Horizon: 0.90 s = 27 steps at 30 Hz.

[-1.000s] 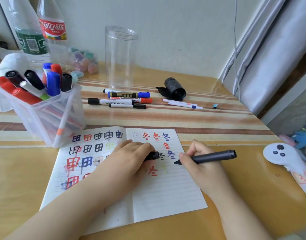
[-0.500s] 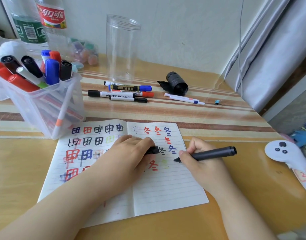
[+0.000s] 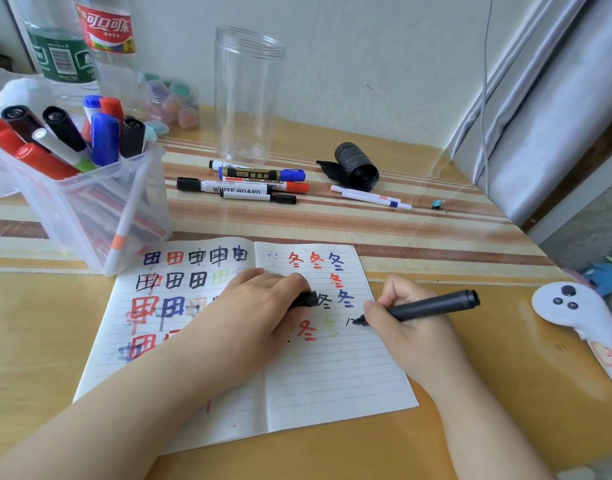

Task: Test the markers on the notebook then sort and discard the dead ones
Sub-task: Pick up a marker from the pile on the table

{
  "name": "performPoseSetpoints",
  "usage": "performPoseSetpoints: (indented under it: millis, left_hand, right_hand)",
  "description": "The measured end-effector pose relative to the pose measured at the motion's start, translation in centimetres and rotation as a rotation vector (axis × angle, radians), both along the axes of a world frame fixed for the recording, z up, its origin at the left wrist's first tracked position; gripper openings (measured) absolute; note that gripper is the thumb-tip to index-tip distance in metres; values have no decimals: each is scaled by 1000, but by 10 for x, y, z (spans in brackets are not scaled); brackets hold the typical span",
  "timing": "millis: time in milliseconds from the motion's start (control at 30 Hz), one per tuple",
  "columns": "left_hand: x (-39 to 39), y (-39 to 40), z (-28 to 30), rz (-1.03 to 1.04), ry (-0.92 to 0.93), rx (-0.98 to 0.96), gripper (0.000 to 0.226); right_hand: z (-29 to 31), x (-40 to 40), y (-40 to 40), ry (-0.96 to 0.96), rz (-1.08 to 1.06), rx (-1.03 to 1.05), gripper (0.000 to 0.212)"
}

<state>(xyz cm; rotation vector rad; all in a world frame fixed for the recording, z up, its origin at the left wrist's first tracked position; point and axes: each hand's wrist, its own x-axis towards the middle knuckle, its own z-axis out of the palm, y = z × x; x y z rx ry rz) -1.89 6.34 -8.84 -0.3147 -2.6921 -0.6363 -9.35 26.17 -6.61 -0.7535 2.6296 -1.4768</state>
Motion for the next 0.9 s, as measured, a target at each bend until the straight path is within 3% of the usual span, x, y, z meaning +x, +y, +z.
performPoseSetpoints:
  millis: [567,733,900]
  left_hand:
    - [0,0,2,-5,-40,-6,30]
    - [0,0,2,-11,-56,-3,29]
    - [0,0,1,-13,-54,-7,30]
  right_hand:
    - [1,2,1,-31,10,-3,36]
    - [4,4,1,-41,28,-11,24]
    - [3,3,1,-45,19,-3,33]
